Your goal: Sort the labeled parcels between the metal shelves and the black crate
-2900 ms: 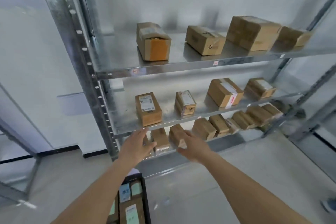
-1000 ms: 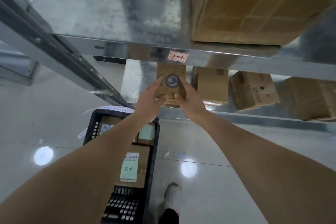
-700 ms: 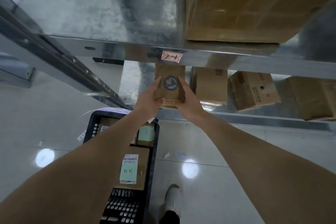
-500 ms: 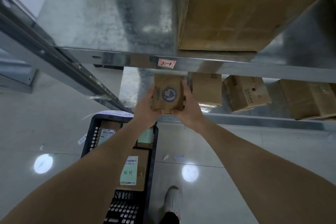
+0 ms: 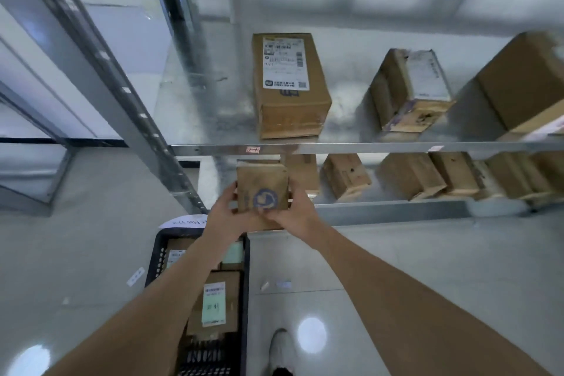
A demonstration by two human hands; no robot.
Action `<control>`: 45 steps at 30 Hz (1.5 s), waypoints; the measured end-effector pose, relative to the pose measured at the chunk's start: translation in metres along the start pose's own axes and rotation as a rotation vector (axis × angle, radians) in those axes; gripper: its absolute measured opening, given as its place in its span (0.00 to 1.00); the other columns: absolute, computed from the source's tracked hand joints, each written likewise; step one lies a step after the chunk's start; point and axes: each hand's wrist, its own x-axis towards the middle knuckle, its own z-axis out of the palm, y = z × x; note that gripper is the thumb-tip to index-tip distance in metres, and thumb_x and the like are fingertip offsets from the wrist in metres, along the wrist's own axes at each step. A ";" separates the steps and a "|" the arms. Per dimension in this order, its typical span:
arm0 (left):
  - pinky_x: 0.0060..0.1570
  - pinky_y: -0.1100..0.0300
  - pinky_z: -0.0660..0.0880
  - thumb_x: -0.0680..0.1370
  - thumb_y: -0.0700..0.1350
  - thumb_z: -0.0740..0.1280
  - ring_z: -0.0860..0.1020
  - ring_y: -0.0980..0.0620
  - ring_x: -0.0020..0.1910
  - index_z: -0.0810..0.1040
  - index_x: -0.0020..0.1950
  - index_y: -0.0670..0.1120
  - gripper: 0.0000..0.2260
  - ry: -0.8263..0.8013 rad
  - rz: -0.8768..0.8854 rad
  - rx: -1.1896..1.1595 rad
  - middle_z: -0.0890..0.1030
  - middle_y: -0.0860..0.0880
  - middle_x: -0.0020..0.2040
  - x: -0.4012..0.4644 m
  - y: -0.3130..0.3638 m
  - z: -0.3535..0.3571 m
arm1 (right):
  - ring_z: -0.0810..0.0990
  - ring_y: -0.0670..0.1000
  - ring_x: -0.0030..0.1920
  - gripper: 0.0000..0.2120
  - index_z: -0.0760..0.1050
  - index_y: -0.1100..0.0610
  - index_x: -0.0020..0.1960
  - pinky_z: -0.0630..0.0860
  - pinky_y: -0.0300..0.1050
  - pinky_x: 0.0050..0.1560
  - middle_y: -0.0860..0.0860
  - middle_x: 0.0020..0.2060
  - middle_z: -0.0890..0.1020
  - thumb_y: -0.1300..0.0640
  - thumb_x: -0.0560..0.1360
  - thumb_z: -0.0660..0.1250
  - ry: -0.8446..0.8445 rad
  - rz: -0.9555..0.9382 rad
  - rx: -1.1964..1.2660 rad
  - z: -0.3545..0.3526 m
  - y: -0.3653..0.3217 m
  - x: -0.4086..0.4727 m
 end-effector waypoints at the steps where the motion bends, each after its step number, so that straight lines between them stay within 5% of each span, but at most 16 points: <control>1: 0.53 0.52 0.79 0.63 0.46 0.81 0.81 0.48 0.55 0.74 0.68 0.54 0.35 -0.009 0.002 -0.037 0.81 0.48 0.58 -0.017 0.009 -0.004 | 0.81 0.42 0.54 0.33 0.71 0.50 0.66 0.78 0.32 0.55 0.42 0.55 0.81 0.59 0.67 0.83 0.018 0.003 0.032 -0.003 -0.009 -0.017; 4: 0.53 0.56 0.75 0.75 0.42 0.75 0.80 0.49 0.55 0.75 0.59 0.57 0.18 -0.019 0.028 -0.035 0.81 0.50 0.57 -0.068 0.043 -0.019 | 0.81 0.49 0.62 0.41 0.69 0.51 0.73 0.79 0.47 0.65 0.48 0.62 0.82 0.52 0.65 0.84 0.056 0.012 0.134 -0.003 -0.044 -0.072; 7: 0.49 0.57 0.74 0.78 0.47 0.71 0.80 0.50 0.49 0.76 0.52 0.56 0.07 0.023 0.072 -0.057 0.83 0.52 0.50 -0.123 0.086 -0.030 | 0.81 0.54 0.63 0.28 0.71 0.54 0.70 0.79 0.53 0.65 0.56 0.63 0.81 0.58 0.74 0.78 0.094 -0.011 0.209 -0.008 -0.085 -0.136; 9: 0.40 0.61 0.74 0.78 0.48 0.71 0.79 0.52 0.41 0.75 0.53 0.51 0.07 0.029 0.085 -0.075 0.83 0.51 0.44 -0.162 0.114 -0.037 | 0.82 0.51 0.58 0.15 0.73 0.51 0.60 0.80 0.47 0.62 0.54 0.59 0.82 0.59 0.78 0.74 0.124 -0.033 0.234 -0.013 -0.116 -0.185; 12: 0.40 0.58 0.76 0.77 0.52 0.72 0.81 0.50 0.42 0.74 0.52 0.48 0.12 0.026 0.126 -0.065 0.84 0.48 0.48 -0.213 0.150 -0.046 | 0.81 0.40 0.48 0.10 0.70 0.47 0.52 0.78 0.31 0.47 0.41 0.47 0.80 0.51 0.79 0.72 0.193 -0.101 0.161 -0.023 -0.153 -0.243; 14: 0.41 0.59 0.76 0.76 0.51 0.73 0.83 0.50 0.44 0.74 0.51 0.49 0.11 0.005 0.157 -0.059 0.84 0.47 0.50 -0.242 0.176 -0.050 | 0.82 0.42 0.48 0.12 0.71 0.48 0.51 0.79 0.35 0.50 0.42 0.46 0.81 0.46 0.77 0.73 0.204 -0.111 0.153 -0.031 -0.171 -0.270; 17: 0.42 0.60 0.76 0.77 0.53 0.71 0.82 0.51 0.46 0.74 0.54 0.47 0.14 -0.017 0.189 -0.104 0.83 0.47 0.51 -0.286 0.213 -0.052 | 0.85 0.50 0.54 0.30 0.71 0.50 0.57 0.81 0.55 0.61 0.50 0.53 0.84 0.32 0.67 0.76 0.206 -0.092 0.193 -0.045 -0.194 -0.300; 20: 0.39 0.62 0.73 0.78 0.55 0.69 0.81 0.52 0.47 0.73 0.52 0.49 0.12 -0.010 0.253 -0.057 0.82 0.48 0.52 -0.326 0.243 -0.054 | 0.84 0.53 0.56 0.25 0.70 0.54 0.61 0.82 0.53 0.59 0.53 0.56 0.83 0.39 0.74 0.74 0.157 -0.117 0.223 -0.059 -0.222 -0.338; 23: 0.47 0.59 0.76 0.76 0.50 0.73 0.80 0.51 0.51 0.74 0.55 0.47 0.13 0.003 0.299 0.002 0.81 0.46 0.56 -0.357 0.262 -0.057 | 0.82 0.49 0.55 0.25 0.67 0.54 0.68 0.79 0.34 0.43 0.53 0.59 0.81 0.51 0.77 0.74 0.154 -0.193 0.152 -0.077 -0.241 -0.376; 27: 0.54 0.62 0.75 0.71 0.40 0.77 0.78 0.53 0.61 0.68 0.72 0.57 0.34 -0.096 0.346 -0.007 0.78 0.52 0.63 -0.400 0.276 -0.060 | 0.79 0.39 0.51 0.39 0.57 0.40 0.77 0.75 0.27 0.39 0.41 0.53 0.78 0.64 0.76 0.73 0.104 -0.329 0.064 -0.100 -0.251 -0.424; 30: 0.57 0.57 0.75 0.67 0.39 0.80 0.76 0.53 0.62 0.64 0.72 0.67 0.43 -0.151 0.407 0.050 0.75 0.55 0.64 -0.435 0.280 -0.057 | 0.77 0.40 0.54 0.41 0.61 0.41 0.77 0.78 0.30 0.39 0.42 0.56 0.76 0.69 0.74 0.73 0.063 -0.393 0.039 -0.110 -0.255 -0.458; 35: 0.52 0.60 0.78 0.72 0.37 0.75 0.74 0.52 0.64 0.70 0.67 0.67 0.33 -0.123 0.474 0.069 0.74 0.55 0.67 -0.485 0.282 -0.048 | 0.81 0.50 0.58 0.32 0.70 0.47 0.69 0.84 0.45 0.50 0.49 0.60 0.80 0.67 0.72 0.77 0.084 -0.434 0.086 -0.110 -0.255 -0.501; 38: 0.49 0.64 0.78 0.76 0.42 0.73 0.77 0.53 0.62 0.72 0.62 0.65 0.23 -0.084 0.482 0.010 0.78 0.54 0.65 -0.507 0.282 -0.042 | 0.83 0.51 0.59 0.24 0.71 0.48 0.65 0.83 0.49 0.58 0.49 0.61 0.82 0.54 0.74 0.77 0.108 -0.451 0.149 -0.108 -0.255 -0.517; 41: 0.48 0.63 0.79 0.78 0.46 0.71 0.80 0.53 0.59 0.72 0.62 0.61 0.17 -0.059 0.487 -0.033 0.80 0.54 0.62 -0.528 0.281 -0.036 | 0.84 0.52 0.57 0.23 0.71 0.47 0.64 0.83 0.52 0.57 0.48 0.60 0.82 0.46 0.74 0.76 0.106 -0.452 0.146 -0.107 -0.256 -0.532; 45: 0.49 0.61 0.81 0.81 0.42 0.66 0.82 0.51 0.56 0.74 0.60 0.56 0.11 -0.032 0.481 -0.060 0.82 0.50 0.60 -0.544 0.272 -0.036 | 0.84 0.54 0.57 0.20 0.70 0.51 0.63 0.84 0.51 0.54 0.51 0.61 0.82 0.54 0.77 0.75 0.075 -0.443 0.126 -0.105 -0.250 -0.541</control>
